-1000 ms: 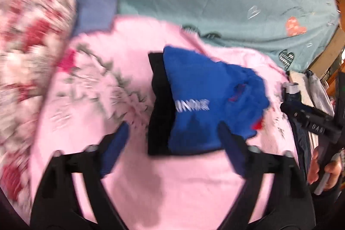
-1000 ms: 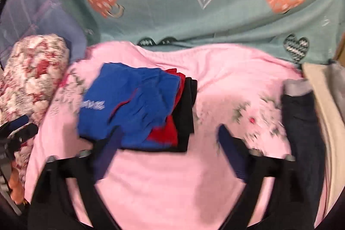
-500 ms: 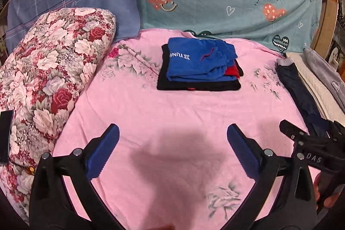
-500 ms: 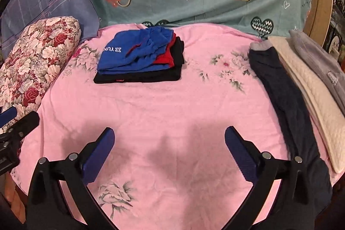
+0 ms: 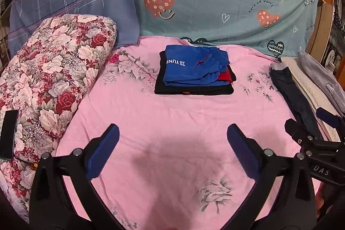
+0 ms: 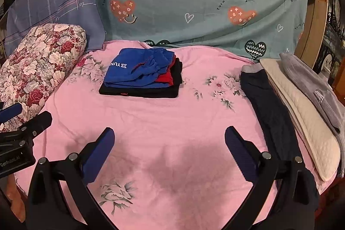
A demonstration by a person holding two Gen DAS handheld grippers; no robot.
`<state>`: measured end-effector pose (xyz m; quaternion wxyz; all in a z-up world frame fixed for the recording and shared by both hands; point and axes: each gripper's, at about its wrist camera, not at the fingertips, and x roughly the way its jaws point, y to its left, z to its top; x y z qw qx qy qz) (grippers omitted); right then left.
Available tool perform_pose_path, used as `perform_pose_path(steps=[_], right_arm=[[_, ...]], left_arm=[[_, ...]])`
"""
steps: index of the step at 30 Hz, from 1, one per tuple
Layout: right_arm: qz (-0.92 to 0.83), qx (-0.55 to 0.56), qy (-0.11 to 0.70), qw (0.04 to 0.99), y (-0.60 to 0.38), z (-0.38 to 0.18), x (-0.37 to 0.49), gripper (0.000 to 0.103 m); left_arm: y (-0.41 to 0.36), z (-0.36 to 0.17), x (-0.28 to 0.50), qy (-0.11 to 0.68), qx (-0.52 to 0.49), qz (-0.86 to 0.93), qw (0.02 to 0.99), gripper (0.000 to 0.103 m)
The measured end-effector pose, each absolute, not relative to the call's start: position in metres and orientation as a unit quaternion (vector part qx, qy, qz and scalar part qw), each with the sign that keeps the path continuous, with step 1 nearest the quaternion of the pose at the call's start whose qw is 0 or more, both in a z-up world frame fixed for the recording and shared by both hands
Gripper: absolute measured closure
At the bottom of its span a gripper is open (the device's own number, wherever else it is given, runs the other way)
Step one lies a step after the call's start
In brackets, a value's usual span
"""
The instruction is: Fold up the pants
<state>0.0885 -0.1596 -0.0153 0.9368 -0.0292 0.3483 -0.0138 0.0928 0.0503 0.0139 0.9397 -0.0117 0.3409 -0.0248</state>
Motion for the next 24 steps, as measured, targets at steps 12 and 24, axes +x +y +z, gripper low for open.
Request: perform_pose_path(steps=[12, 24], right_arm=[[-0.009, -0.032, 0.346, 0.938, -0.1556, -0.0119, 0.0872, 0.001], [-0.006, -0.03, 0.344, 0.938, -0.1567, -0.0098, 0.0887, 0.001]], left_arm=[[0.0508, 0.0151, 0.0928, 0.339, -0.012, -0.025, 0.94, 0.002], [0.0509, 0.0167, 0.0923, 0.339, -0.013, -0.023, 0.941, 0.002]])
